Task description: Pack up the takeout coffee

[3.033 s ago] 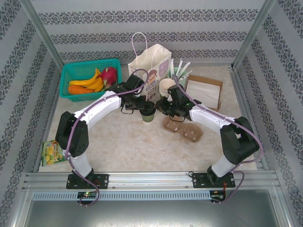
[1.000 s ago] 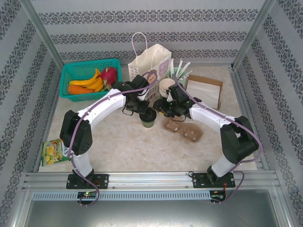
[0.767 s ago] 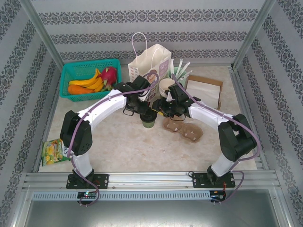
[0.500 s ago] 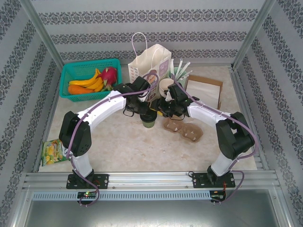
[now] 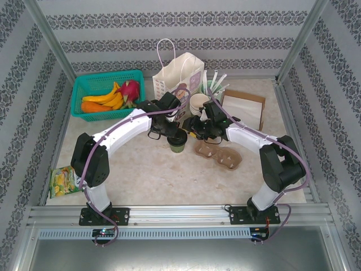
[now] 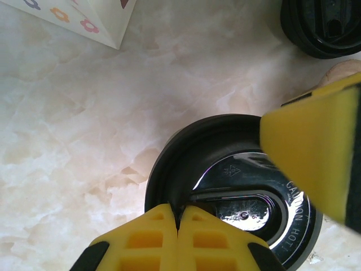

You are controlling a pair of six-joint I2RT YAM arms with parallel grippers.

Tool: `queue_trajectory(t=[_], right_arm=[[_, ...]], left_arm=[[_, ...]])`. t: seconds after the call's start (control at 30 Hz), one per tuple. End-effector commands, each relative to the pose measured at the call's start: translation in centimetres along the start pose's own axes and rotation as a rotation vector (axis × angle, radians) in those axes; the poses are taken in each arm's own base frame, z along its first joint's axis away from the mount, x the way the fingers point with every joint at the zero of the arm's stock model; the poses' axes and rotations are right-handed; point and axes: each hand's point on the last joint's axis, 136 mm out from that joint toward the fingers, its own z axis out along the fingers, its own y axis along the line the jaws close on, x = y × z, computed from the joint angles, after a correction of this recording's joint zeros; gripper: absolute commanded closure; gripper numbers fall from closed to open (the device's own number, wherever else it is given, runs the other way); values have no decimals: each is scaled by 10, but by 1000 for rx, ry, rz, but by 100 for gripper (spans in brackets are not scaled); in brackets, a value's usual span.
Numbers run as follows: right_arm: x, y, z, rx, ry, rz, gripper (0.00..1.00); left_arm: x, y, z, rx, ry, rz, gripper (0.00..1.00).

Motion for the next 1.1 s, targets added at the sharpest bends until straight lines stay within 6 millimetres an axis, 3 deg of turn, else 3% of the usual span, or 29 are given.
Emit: queue_trajectory(t=[0.0, 0.27, 0.67, 0.87, 1.07], right_arm=[[4, -12, 2, 20, 3, 20, 57], [17, -7, 14, -9, 77, 2, 62], [29, 14, 47, -37, 179, -25, 57], [22, 22, 38, -30, 138, -50, 55], [14, 10, 20, 7, 60, -38, 54]], left_arm=[[25, -2, 17, -20, 106, 2, 100], [26, -8, 22, 4, 111, -3, 100], [27, -14, 26, -2, 109, 14, 100], [25, -8, 23, -41, 101, 2, 100], [21, -4, 19, -62, 86, -3, 100]])
